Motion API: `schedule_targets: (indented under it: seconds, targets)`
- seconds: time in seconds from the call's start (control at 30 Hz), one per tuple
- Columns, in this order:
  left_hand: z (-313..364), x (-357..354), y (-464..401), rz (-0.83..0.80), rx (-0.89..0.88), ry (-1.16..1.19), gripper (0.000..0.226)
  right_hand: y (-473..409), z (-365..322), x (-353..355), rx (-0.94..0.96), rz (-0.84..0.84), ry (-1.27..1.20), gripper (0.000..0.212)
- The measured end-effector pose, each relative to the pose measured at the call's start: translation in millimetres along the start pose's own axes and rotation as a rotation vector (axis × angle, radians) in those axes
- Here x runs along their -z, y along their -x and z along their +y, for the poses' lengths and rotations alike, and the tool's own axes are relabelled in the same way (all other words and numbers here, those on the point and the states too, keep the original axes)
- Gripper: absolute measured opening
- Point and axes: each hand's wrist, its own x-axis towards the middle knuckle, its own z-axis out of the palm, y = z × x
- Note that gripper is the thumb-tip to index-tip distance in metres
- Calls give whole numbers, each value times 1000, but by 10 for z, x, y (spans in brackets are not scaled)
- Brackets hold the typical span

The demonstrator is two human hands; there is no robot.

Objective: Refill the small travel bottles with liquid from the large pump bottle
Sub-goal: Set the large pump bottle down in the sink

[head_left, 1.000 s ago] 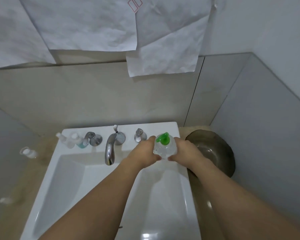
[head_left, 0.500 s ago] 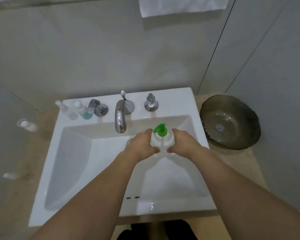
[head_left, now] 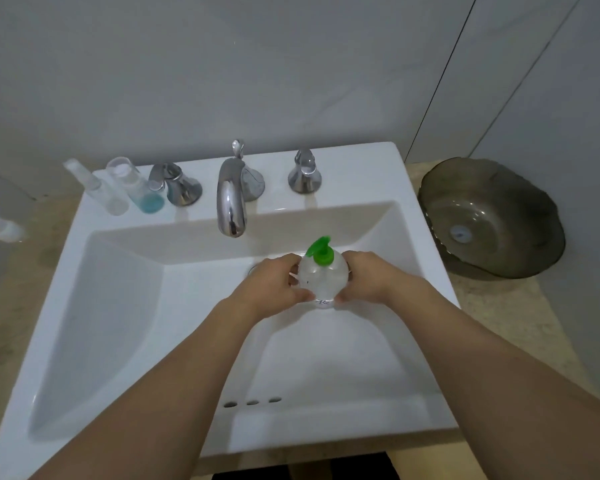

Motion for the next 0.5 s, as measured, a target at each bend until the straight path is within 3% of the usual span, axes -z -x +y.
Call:
schedule_targets:
  seconds: [0.17, 0.33, 0.43, 0.5]
  targets:
    - [-127, -130, -15, 87, -46, 61, 68, 4, -14, -43, 14, 40, 8, 36]
    - [-118, -173, 4, 106, -62, 9, 62, 119, -34, -157, -23, 110, -87, 51]
    - [-13, -100, 93, 122, -74, -73, 53, 277, -84, -264, -105, 201, -168, 55]
    - [27, -19, 184, 162, -59, -23, 58, 410, -130, -332, -146, 285, -198, 51]
